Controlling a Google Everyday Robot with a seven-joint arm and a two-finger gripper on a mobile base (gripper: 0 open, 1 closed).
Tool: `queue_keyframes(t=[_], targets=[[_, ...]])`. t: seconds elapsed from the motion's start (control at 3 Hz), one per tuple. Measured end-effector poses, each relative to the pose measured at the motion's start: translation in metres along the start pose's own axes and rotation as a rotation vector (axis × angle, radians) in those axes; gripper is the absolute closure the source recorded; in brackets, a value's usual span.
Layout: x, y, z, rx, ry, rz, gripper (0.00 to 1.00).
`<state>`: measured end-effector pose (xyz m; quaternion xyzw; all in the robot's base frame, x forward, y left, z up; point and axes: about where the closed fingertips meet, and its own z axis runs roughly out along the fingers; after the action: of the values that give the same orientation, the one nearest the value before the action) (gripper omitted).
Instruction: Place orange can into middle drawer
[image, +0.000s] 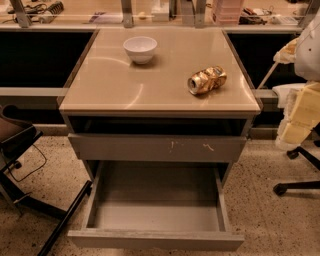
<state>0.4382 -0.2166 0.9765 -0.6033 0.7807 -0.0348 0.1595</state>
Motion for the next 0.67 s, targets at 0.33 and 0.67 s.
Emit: queue_keyframes(t=[0.33, 0.67], targets=[[0.0, 0.0, 0.0, 0.0, 0.0, 0.0, 0.0], [-0.017, -0.019, 0.006, 0.002, -0.031, -0.032, 0.0]])
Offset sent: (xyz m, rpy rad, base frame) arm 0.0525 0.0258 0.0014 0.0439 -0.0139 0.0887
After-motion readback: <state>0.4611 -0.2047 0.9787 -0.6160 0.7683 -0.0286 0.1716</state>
